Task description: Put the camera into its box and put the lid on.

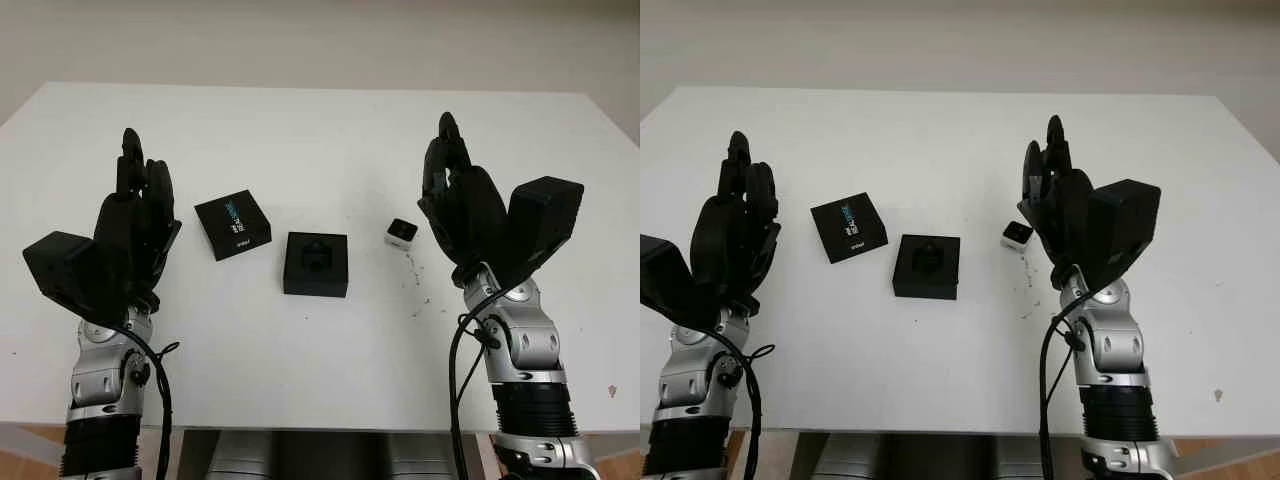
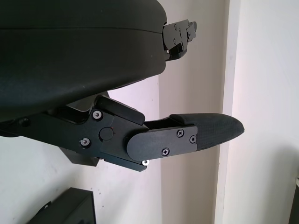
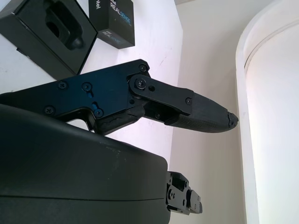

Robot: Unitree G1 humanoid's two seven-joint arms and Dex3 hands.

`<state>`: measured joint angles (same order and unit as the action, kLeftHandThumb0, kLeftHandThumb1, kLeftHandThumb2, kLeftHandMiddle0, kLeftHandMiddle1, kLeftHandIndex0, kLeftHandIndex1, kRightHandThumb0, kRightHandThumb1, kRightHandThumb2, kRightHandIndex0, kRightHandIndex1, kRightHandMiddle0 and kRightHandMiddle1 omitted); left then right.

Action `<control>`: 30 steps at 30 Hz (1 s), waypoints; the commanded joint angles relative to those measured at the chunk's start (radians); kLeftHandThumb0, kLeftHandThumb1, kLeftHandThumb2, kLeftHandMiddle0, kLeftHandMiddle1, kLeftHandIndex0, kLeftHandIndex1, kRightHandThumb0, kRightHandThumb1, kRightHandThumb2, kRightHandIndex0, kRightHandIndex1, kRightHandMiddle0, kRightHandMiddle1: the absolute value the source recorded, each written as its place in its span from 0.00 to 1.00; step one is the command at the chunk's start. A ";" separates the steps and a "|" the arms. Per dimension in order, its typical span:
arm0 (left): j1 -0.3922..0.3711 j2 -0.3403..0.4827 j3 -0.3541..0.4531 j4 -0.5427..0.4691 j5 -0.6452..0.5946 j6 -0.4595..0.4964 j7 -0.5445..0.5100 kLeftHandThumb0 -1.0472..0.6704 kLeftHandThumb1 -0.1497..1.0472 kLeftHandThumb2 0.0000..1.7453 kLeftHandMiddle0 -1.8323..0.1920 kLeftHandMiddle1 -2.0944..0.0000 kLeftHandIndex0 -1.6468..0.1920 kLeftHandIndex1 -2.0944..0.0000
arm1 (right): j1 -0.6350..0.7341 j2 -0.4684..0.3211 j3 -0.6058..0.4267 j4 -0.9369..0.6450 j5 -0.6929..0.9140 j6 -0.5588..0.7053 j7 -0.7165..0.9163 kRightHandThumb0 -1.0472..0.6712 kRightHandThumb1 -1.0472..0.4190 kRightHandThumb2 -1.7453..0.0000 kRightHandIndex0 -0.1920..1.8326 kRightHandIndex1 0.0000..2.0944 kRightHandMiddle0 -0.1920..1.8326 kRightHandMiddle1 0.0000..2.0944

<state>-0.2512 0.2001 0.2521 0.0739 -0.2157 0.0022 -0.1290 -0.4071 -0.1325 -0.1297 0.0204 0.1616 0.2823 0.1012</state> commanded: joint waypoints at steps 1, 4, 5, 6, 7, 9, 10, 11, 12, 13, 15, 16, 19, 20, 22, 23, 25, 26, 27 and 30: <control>0.014 0.012 -0.002 -0.028 0.000 -0.002 -0.011 0.13 1.00 0.31 1.00 0.99 1.00 1.00 | 0.008 -0.002 0.002 -0.039 0.001 -0.001 0.000 0.19 0.00 0.57 0.00 0.00 0.00 0.00; 0.019 0.008 0.000 -0.026 -0.006 -0.007 -0.020 0.13 1.00 0.31 1.00 0.99 1.00 1.00 | 0.016 -0.002 0.009 -0.053 -0.004 0.015 -0.005 0.19 0.00 0.58 0.00 0.00 0.00 0.00; 0.018 0.007 0.000 -0.023 -0.008 -0.006 -0.024 0.13 1.00 0.31 1.00 0.99 1.00 1.00 | 0.016 -0.002 0.010 -0.054 -0.003 0.019 -0.004 0.20 0.00 0.58 0.00 0.00 0.00 0.00; 0.018 0.007 0.001 -0.021 -0.011 -0.005 -0.027 0.13 1.00 0.31 1.00 0.99 1.00 0.99 | 0.016 -0.002 0.012 -0.054 -0.003 0.021 -0.004 0.20 0.00 0.58 0.00 0.00 0.00 0.00; 0.015 0.007 0.000 -0.017 -0.009 -0.005 -0.028 0.13 1.00 0.31 1.00 0.99 1.00 0.99 | 0.013 -0.002 0.011 -0.053 -0.001 0.028 -0.005 0.20 0.00 0.58 0.00 0.00 0.00 0.00; 0.011 0.006 -0.002 -0.008 -0.005 -0.009 -0.028 0.13 1.00 0.31 1.00 0.99 1.00 0.99 | 0.006 -0.009 0.012 -0.043 -0.003 0.028 0.001 0.21 0.00 0.58 0.00 0.00 0.00 0.00; 0.010 0.005 -0.002 -0.003 -0.005 -0.012 -0.029 0.13 1.00 0.31 1.00 0.99 1.00 0.99 | 0.002 -0.012 0.011 -0.036 -0.002 0.025 0.004 0.21 0.00 0.57 0.00 0.00 0.00 0.00; 0.010 0.003 -0.001 0.000 -0.008 -0.014 -0.030 0.13 1.00 0.31 1.00 0.99 1.00 0.99 | -0.003 -0.025 0.010 -0.032 -0.006 0.028 0.012 0.21 0.00 0.57 0.00 0.00 0.00 0.00; 0.009 0.002 -0.001 0.002 -0.010 -0.015 -0.031 0.13 1.00 0.31 1.00 0.99 1.00 1.00 | -0.007 -0.034 0.010 -0.029 -0.009 0.031 0.017 0.20 0.00 0.58 0.00 0.00 0.00 0.00; 0.011 0.001 0.000 0.002 -0.009 -0.016 -0.029 0.13 1.00 0.31 1.00 0.99 1.00 1.00 | -0.015 -0.052 0.007 -0.029 -0.014 0.037 0.024 0.21 0.00 0.58 0.00 0.00 0.00 0.00; 0.016 0.000 0.002 0.000 -0.009 -0.018 -0.027 0.13 1.00 0.31 1.00 0.99 1.00 1.00 | -0.037 -0.084 -0.002 -0.021 -0.022 0.033 0.035 0.21 0.00 0.61 0.00 0.00 0.00 0.00; 0.019 0.000 0.004 -0.001 -0.009 -0.020 -0.027 0.13 1.00 0.31 1.00 0.99 1.00 1.00 | -0.053 -0.110 -0.004 -0.011 -0.025 0.023 0.055 0.22 0.00 0.64 0.01 0.01 0.02 0.01; 0.021 -0.001 0.007 0.001 -0.015 -0.025 -0.030 0.13 1.00 0.31 1.00 0.99 1.00 1.00 | -0.117 -0.174 -0.010 0.036 -0.052 0.017 0.076 0.25 0.00 0.70 0.05 0.03 0.05 0.03; 0.021 -0.001 0.007 0.002 -0.016 -0.026 -0.032 0.13 1.00 0.31 1.00 0.99 1.00 1.00 | -0.137 -0.189 -0.008 0.046 -0.069 0.027 0.069 0.27 0.00 0.77 0.09 0.05 0.10 0.06; 0.024 -0.002 0.005 -0.004 -0.020 -0.016 -0.033 0.13 1.00 0.31 1.00 0.99 1.00 1.00 | -0.193 -0.250 0.006 0.098 -0.120 0.036 0.077 0.27 0.00 0.86 0.17 0.08 0.14 0.18; 0.024 -0.001 0.004 -0.005 -0.022 -0.012 -0.033 0.13 1.00 0.31 1.00 0.99 1.00 1.00 | -0.219 -0.276 0.012 0.127 -0.139 0.034 0.088 0.27 0.00 0.89 0.20 0.09 0.13 0.28; 0.023 -0.001 0.005 -0.003 -0.026 -0.008 -0.035 0.14 1.00 0.31 1.00 0.99 1.00 1.00 | -0.266 -0.315 0.020 0.189 -0.162 0.027 0.112 0.29 0.01 0.94 0.28 0.14 0.14 0.44; 0.023 -0.001 0.005 -0.002 -0.027 -0.009 -0.037 0.14 1.00 0.31 1.00 0.99 1.00 1.00 | -0.286 -0.335 0.035 0.208 -0.186 0.029 0.119 0.29 0.02 0.95 0.30 0.16 0.14 0.47; 0.022 0.000 0.005 -0.001 -0.029 -0.009 -0.038 0.14 1.00 0.31 1.00 0.99 1.00 1.00 | -0.303 -0.358 0.058 0.223 -0.219 0.030 0.127 0.29 0.02 0.96 0.30 0.18 0.14 0.48; 0.018 0.000 0.006 0.002 -0.029 -0.008 -0.035 0.14 1.00 0.30 1.00 0.99 1.00 1.00 | -0.351 -0.416 0.122 0.286 -0.301 -0.012 0.174 0.29 0.05 0.97 0.22 0.33 0.16 0.42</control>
<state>-0.2295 0.1973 0.2559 0.0773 -0.2381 -0.0077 -0.1624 -0.7231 -0.5232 -0.0286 0.2853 -0.1209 0.2917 0.2629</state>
